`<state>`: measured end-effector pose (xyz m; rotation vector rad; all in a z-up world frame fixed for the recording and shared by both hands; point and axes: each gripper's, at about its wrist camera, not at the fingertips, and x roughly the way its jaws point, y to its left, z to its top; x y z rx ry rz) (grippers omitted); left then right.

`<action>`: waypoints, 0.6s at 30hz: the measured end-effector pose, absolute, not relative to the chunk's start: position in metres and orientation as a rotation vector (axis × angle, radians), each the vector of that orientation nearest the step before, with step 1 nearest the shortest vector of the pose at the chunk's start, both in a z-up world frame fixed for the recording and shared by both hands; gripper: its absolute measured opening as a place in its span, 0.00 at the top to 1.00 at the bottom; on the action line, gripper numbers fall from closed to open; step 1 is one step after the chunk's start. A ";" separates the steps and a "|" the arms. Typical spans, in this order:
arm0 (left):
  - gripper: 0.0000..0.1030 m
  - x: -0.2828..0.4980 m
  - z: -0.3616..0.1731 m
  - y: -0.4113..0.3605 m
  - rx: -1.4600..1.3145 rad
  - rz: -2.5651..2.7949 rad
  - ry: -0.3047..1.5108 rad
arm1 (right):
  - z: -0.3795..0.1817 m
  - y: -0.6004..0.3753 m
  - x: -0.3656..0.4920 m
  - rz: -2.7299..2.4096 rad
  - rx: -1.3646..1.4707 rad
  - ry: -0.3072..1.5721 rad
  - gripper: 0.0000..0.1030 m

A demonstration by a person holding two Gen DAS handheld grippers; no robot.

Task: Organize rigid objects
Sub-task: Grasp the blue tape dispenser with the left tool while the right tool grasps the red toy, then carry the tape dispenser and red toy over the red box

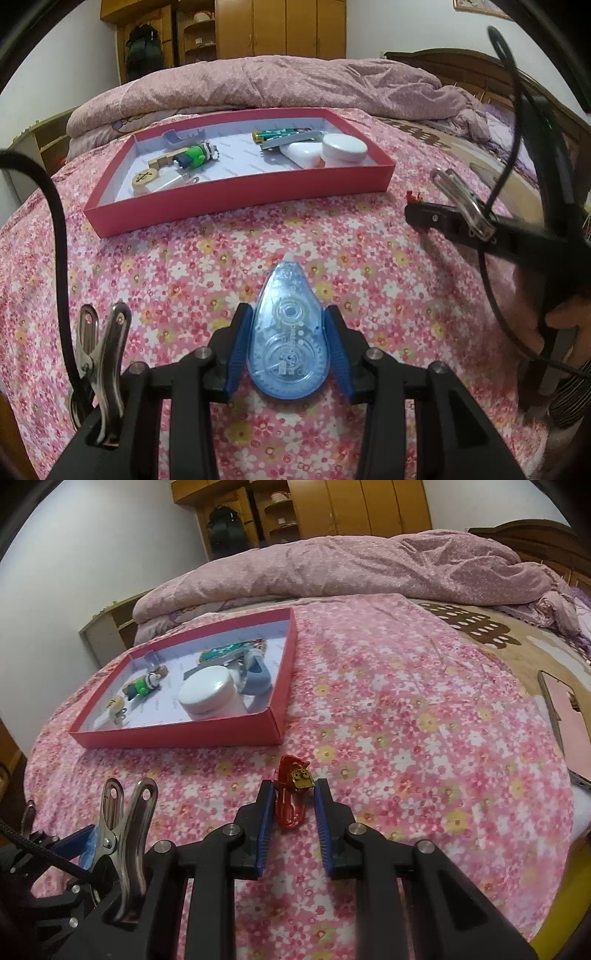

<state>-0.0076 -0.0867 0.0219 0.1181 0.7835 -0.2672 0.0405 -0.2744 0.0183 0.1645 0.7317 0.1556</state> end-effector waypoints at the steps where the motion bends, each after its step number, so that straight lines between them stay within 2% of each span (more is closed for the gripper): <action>1: 0.59 -0.007 0.023 -0.086 0.107 -0.272 0.786 | 0.019 -0.274 0.040 0.162 0.167 0.732 0.78; 18: 0.59 0.016 0.059 -0.054 -0.001 -0.218 0.735 | 0.021 -0.262 0.029 0.249 0.201 0.757 0.78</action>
